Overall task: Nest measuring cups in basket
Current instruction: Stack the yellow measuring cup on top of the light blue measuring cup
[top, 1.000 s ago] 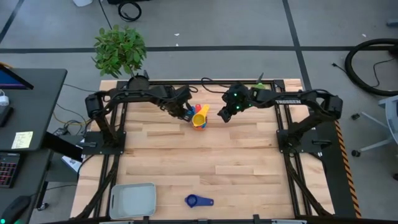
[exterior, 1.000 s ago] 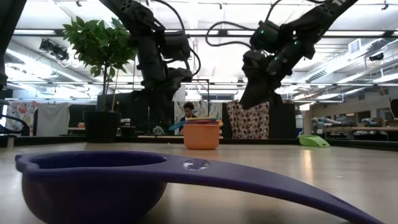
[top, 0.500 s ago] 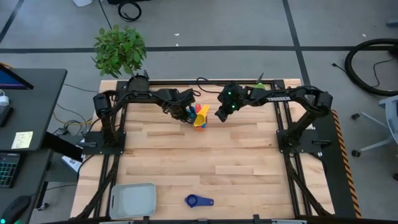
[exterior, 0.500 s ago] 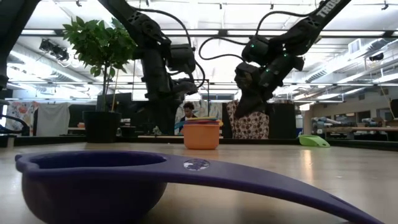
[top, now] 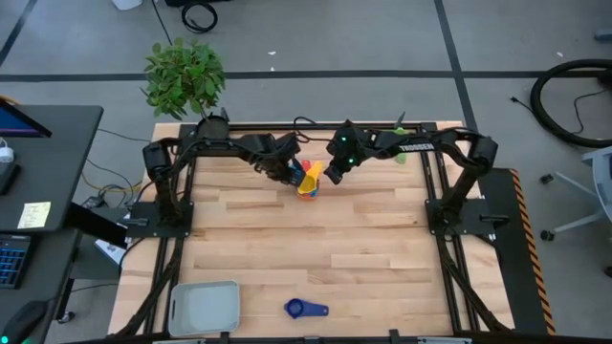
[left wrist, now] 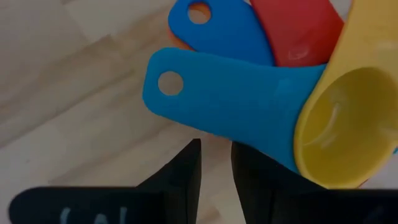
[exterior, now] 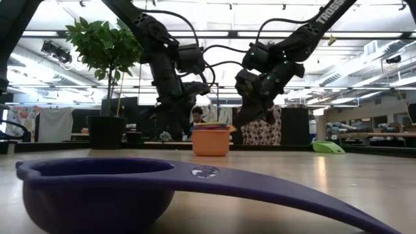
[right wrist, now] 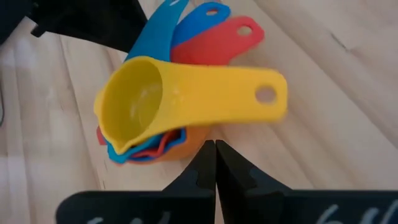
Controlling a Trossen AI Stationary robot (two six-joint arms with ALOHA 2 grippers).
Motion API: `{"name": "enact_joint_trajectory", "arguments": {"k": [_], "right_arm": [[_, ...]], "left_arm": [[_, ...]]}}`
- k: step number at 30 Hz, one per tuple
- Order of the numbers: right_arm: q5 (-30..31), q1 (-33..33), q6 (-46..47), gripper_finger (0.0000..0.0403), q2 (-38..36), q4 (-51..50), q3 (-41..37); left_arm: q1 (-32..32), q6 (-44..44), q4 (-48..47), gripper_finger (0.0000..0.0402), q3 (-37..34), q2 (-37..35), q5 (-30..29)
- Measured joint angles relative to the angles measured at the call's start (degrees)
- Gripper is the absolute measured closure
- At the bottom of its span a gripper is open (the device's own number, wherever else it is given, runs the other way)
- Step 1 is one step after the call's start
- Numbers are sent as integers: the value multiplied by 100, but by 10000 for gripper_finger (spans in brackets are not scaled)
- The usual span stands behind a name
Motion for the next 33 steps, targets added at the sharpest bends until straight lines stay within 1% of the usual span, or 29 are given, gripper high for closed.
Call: {"name": "enact_joint_trajectory", "arguments": {"k": [13,21,27,33], "right_arm": [[-227,-31,-468,399,670,-349,700],[-304,-92,-871,400,698,-453,1029],[-304,-198,-957,400,696,-771,1034],[-204,-316,-1181,400,696,-1231,1034]], "left_arm": [[57,4,596,308,0,0,42],[233,52,995,308,0,0,140],[237,54,964,308,0,-2,152],[239,60,718,308,0,-2,231]]}}
